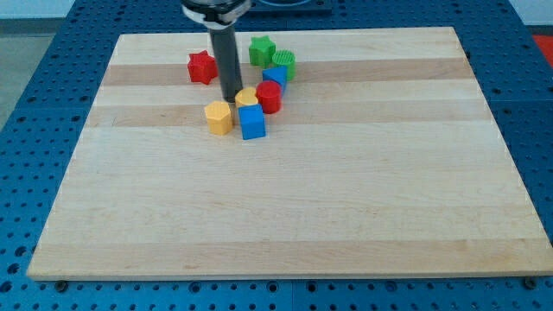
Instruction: Push the red star and red circle towards right
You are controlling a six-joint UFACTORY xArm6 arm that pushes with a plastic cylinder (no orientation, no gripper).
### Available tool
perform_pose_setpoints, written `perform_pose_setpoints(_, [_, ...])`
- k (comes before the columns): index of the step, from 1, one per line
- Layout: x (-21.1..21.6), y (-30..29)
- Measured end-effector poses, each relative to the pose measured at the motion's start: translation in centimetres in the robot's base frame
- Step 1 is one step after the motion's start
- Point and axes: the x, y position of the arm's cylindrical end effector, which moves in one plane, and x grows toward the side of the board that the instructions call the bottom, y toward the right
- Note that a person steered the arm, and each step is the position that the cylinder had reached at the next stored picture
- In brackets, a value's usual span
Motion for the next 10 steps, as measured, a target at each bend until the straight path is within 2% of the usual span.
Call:
perform_pose_setpoints(3, [-0.1, -0.5])
perform_pose_setpoints(6, [-1.9, -12.8])
perform_pose_setpoints(7, [-7.1, -12.5])
perform_pose_setpoints(8, [-8.5, -9.6])
perform_pose_setpoints(9, [-5.9, -6.6])
perform_pose_setpoints(10, [-4.7, -6.2])
